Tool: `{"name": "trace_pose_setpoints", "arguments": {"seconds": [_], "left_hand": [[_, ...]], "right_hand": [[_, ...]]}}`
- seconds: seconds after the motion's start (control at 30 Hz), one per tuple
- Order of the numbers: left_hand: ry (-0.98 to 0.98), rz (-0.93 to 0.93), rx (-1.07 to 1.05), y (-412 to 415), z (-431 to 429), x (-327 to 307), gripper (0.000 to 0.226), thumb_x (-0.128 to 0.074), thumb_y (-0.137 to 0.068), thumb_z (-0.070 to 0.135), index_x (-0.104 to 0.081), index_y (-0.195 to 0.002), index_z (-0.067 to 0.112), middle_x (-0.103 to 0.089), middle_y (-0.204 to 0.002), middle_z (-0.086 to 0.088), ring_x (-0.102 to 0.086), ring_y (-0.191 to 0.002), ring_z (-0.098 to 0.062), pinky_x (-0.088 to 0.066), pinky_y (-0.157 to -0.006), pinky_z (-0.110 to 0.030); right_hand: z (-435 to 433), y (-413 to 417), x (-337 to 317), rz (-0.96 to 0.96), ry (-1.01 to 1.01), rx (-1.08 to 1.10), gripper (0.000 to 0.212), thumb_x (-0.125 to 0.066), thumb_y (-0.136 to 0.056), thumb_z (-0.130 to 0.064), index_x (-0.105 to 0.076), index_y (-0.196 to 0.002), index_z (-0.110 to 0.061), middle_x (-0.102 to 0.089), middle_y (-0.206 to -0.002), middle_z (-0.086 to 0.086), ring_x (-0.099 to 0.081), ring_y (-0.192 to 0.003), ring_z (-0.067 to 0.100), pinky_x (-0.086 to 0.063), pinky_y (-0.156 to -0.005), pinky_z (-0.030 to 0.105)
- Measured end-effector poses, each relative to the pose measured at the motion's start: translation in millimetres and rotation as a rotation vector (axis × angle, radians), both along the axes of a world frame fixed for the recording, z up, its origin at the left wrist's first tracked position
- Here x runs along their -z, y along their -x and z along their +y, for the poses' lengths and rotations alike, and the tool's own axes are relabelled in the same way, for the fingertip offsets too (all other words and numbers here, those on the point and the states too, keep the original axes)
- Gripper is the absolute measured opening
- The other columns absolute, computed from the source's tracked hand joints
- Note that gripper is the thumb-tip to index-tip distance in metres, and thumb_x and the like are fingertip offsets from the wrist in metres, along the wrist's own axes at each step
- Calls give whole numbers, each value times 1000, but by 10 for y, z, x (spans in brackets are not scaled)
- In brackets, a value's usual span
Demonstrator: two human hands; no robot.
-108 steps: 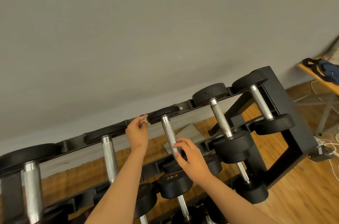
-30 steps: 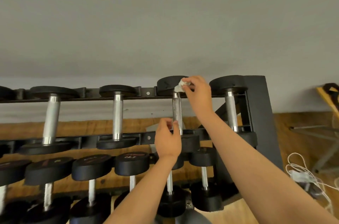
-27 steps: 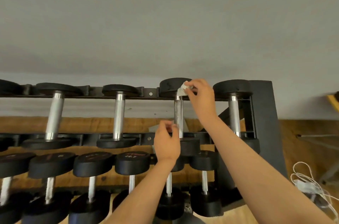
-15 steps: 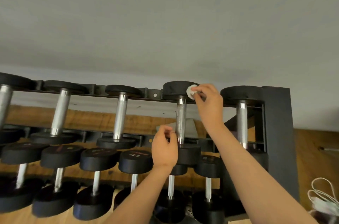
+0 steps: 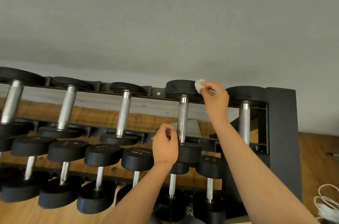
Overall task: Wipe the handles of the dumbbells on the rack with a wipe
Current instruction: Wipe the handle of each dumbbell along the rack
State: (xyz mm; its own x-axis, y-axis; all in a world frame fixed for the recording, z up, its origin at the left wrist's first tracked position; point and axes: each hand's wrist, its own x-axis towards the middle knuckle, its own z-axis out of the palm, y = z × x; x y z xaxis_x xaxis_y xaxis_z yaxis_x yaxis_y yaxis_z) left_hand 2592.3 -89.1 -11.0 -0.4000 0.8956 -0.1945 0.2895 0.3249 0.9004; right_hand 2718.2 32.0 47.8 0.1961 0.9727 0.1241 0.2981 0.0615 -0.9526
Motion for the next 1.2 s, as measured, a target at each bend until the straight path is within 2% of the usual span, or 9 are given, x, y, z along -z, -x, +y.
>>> {"name": "trace_pose_setpoints", "arguments": {"seconds": [0.1,0.2,0.3,0.47,0.6,0.77,0.9,1.0,1.2], "left_hand": [[0,-11,0,7,3,-3,13,-51,-97,20,-56,-87,26,-64,-79,5,-58,-68,-7,-41,-64,-18],[9,-6,6,0,9,-24,13,-52,-96,19,-56,-87,27,-65,-79,6,-57,-64,-5,-40,-61,-14],[15,-21,12,15,13,-11,11,-57,-93,15,-59,-87,24,-64,-81,7,-59,-72,-1,-44,-68,-14],[12,-52,40,86,40,18,11,-59,-91,8,-60,-90,19,-63,-86,7,-58,-82,2,-44,-74,-11],[27,-51,34,91,39,19,10,-58,-92,9,-60,-91,19,-63,-87,6,-57,-83,2,-44,-74,-8],[31,-59,35,93,49,3,10,-59,-92,9,-60,-90,19,-63,-87,7,-57,-82,4,-43,-73,-6],[19,-64,38,87,43,-8,10,-60,-91,8,-60,-90,18,-63,-87,7,-57,-82,4,-44,-74,-7],[17,-74,38,95,41,-10,9,-61,-91,8,-60,-91,17,-63,-86,6,-57,-82,4,-43,-74,-7],[18,-97,36,113,43,26,9,-61,-91,12,-61,-92,21,-64,-87,8,-59,-84,3,-44,-76,-12]], "right_hand": [[-204,-13,105,33,40,22,22,-62,-88,2,-66,-102,-14,-59,-106,-3,-57,-93,-12,-43,-83,3],[-105,-11,157,68,84,86,22,-60,-91,-1,-65,-110,-11,-60,-109,-1,-58,-94,-2,-43,-80,0],[9,-22,152,113,115,106,25,-59,-92,-4,-64,-116,-7,-62,-110,2,-57,-98,7,-42,-77,-2],[-174,-19,274,175,162,111,25,-59,-92,-4,-64,-116,-9,-62,-106,-4,-56,-92,-3,-43,-75,-1],[46,-70,219,160,205,91,9,-58,-94,-9,-65,-100,-9,-62,-92,-3,-57,-86,1,-47,-78,9],[-101,-73,357,175,259,107,14,-57,-94,-10,-64,-106,-8,-64,-98,-2,-58,-90,-1,-42,-73,8],[14,-19,313,245,313,139,13,-51,-97,-10,-61,-101,-3,-58,-83,-3,-55,-81,5,-40,-70,14],[100,-26,326,256,362,115,15,-50,-98,-12,-60,-106,-5,-59,-88,-1,-56,-87,11,-43,-73,18],[34,-95,425,153,389,63,12,-51,-97,-10,-59,-106,-14,-59,-94,-3,-54,-88,5,-40,-75,19]]}}
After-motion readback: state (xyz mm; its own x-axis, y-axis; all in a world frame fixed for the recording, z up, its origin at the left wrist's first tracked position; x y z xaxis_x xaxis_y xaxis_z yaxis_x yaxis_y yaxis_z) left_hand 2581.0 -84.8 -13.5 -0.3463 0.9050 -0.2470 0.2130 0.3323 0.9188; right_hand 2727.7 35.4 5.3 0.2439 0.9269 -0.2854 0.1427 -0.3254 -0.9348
